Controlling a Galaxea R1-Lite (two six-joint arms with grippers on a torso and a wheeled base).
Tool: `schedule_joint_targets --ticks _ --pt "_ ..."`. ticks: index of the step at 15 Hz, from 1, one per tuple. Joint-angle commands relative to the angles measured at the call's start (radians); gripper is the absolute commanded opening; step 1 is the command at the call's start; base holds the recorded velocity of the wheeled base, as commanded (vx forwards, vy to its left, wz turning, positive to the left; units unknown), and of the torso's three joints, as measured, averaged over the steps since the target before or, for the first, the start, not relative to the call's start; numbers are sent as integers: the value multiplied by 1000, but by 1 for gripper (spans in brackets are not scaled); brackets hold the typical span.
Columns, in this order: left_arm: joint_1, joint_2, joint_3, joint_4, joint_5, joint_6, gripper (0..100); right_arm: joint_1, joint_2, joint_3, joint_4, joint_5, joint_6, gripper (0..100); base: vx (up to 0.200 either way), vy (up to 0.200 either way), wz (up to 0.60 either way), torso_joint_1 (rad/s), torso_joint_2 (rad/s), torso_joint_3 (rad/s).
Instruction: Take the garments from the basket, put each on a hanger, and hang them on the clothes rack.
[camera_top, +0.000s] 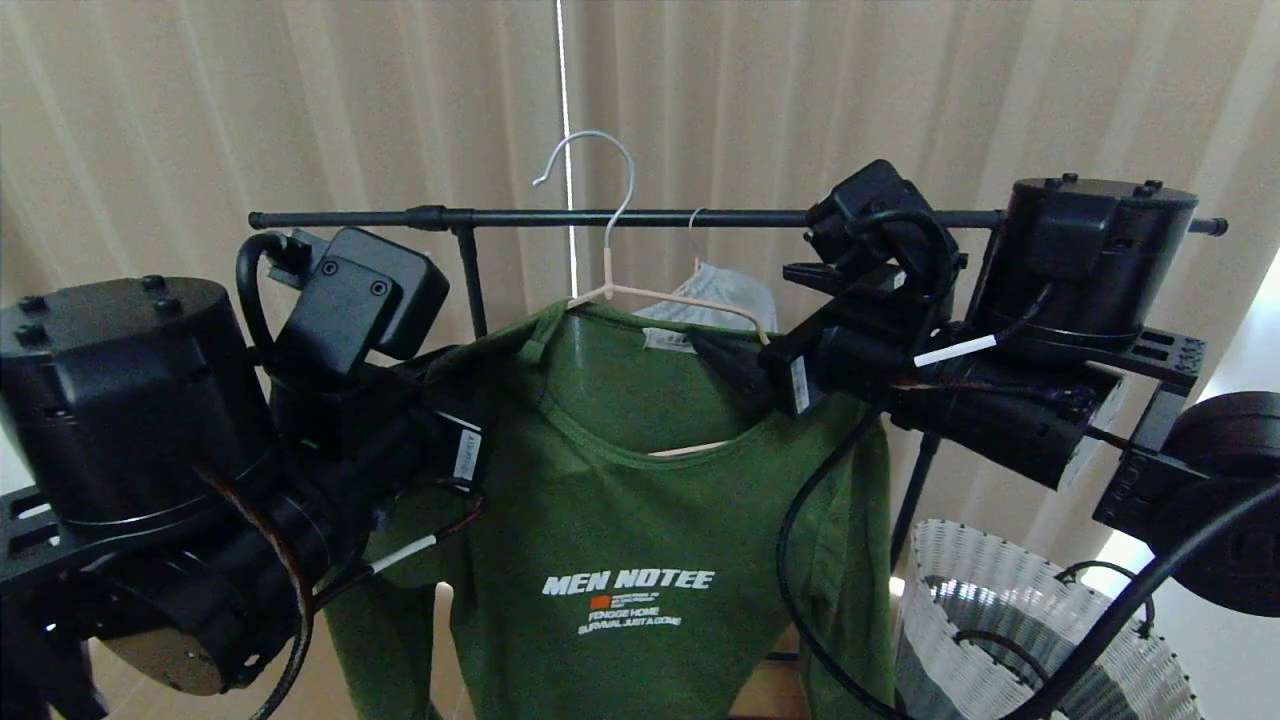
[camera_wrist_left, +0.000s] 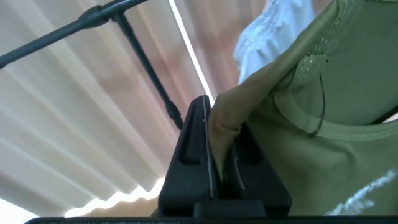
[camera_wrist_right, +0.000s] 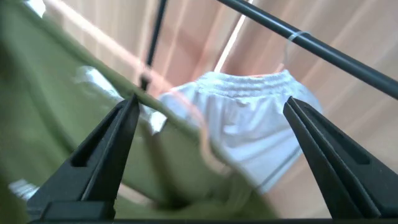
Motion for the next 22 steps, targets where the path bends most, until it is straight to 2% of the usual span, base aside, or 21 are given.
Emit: schedule_joint_targets --ticks 1,7,11,12,14,17,22 --pt "-12 -11 4 1 1 4 0 -15 0 -3 -3 0 -6 100 0 0 0 0 0 0" --pt "-16 -13 18 1 1 25 0 -26 -29 2 0 -1 -6 100 0 0 0 0 0 0" --pt "-59 -26 24 1 1 25 0 -20 -5 4 -8 0 -6 100 0 0 0 0 0 0" --pt "-62 -33 26 1 -1 27 0 -20 0 4 -9 0 -6 0 0 0 0 0 0 0" --pt "-64 -39 32 1 -1 27 0 -18 1 7 -9 0 -6 0 0 0 0 0 0 0" --pt "-64 -66 41 1 -65 28 0 -15 12 13 -11 0 -4 0 0 0 0 0 0 0" --pt "-58 -74 54 1 -67 30 0 -12 1 14 -11 0 -3 0 0 0 0 0 0 0"
